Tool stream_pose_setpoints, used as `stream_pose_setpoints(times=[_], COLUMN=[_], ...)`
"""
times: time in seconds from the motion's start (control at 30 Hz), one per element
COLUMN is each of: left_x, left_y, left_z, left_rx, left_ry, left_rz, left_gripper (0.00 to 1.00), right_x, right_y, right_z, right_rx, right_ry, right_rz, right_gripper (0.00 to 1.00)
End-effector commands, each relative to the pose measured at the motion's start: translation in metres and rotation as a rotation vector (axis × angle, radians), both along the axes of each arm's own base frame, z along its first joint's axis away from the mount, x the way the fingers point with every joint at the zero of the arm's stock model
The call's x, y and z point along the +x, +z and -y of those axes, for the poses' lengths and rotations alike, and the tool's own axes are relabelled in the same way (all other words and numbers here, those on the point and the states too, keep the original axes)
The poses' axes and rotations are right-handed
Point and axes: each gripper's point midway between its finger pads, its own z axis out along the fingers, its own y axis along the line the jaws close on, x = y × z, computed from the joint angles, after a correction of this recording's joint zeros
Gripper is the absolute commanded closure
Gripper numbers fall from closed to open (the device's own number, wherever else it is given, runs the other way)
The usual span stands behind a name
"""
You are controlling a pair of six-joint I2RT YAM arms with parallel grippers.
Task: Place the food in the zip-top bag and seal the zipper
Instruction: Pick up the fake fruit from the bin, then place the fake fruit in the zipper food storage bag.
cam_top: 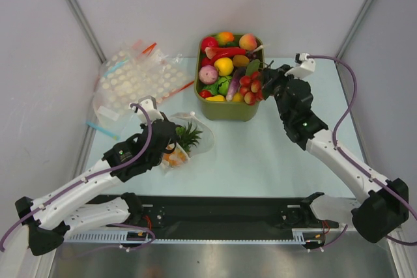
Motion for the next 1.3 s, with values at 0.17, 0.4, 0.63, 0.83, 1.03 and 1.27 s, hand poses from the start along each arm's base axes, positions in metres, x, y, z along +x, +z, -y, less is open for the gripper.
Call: stream_pose_setpoints(times=[0.17, 0.4, 0.63, 0.83, 1.03, 1.27], left_x=[0.002, 0.003, 0.002, -0.001, -0.009, -0.015], left_y=[0.013, 0.013, 0.013, 0.02, 0.028, 0.036], left_z=[0.004, 0.007, 0.012, 0.017, 0.039, 0.048], left_rx=[-0.035, -0.034, -0.038, -0.06, -0.108, -0.148], left_ry=[-0.013, -0.03, -0.055, -0.102, -0.247, -0.31], left_rz=[0.034, 0.031, 0.026, 0.043, 0.082, 0.105], left_gripper=[1.0, 1.0, 1.0, 1.0, 1.0, 1.0], right_x=[-0.046, -0.093, -0.145, -0.173, -0.196, -0.215], right_y=[0.051, 0.059, 0.066, 0.057, 0.052, 0.055], right_z=[-0.008, -0.035, -0.077, -0.116, -0.141, -0.148], right_rx=[0.082, 0.101, 0.14, 0.14, 0.149, 0.161], right_ry=[0.095, 0.319, 0.64, 0.865, 1.044, 1.163], right_rz=[0.092, 0.115, 0.202, 0.216, 0.223, 0.254], right_gripper=[1.0, 1.0, 1.0, 1.0, 1.0, 1.0])
